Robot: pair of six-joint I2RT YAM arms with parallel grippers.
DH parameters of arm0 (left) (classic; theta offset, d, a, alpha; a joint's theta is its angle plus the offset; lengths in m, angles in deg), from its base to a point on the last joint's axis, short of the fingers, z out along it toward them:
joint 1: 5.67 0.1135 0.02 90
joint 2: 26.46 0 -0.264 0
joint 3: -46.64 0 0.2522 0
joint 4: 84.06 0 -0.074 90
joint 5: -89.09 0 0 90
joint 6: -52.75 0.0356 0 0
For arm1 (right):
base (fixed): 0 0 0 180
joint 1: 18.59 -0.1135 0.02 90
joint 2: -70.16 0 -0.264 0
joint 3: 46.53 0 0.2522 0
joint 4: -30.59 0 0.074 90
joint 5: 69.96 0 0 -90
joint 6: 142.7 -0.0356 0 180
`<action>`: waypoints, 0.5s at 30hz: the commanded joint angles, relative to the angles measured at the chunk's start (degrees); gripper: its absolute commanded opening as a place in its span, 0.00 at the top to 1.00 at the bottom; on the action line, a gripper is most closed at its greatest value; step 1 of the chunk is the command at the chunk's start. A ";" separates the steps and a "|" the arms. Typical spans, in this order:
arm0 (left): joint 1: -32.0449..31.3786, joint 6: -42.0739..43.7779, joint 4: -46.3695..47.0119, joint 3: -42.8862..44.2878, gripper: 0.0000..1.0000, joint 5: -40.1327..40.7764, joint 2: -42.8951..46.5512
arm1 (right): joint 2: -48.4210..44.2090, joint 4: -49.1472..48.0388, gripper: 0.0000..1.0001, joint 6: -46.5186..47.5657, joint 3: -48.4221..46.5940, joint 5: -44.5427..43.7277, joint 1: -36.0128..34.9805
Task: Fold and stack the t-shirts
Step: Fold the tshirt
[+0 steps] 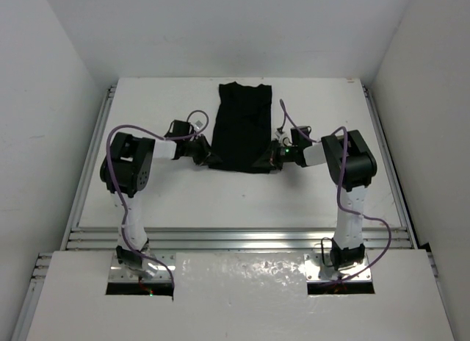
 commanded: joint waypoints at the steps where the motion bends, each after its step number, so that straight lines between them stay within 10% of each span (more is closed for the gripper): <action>1: 0.32 2.12 -8.21 -2.51 1.00 9.90 -0.46 | -0.06 3.44 1.00 5.00 3.88 -5.46 -0.32; 15: -3.72 -2.55 -10.23 -16.05 1.00 12.91 14.83 | -4.71 6.59 1.00 6.41 4.43 1.21 1.18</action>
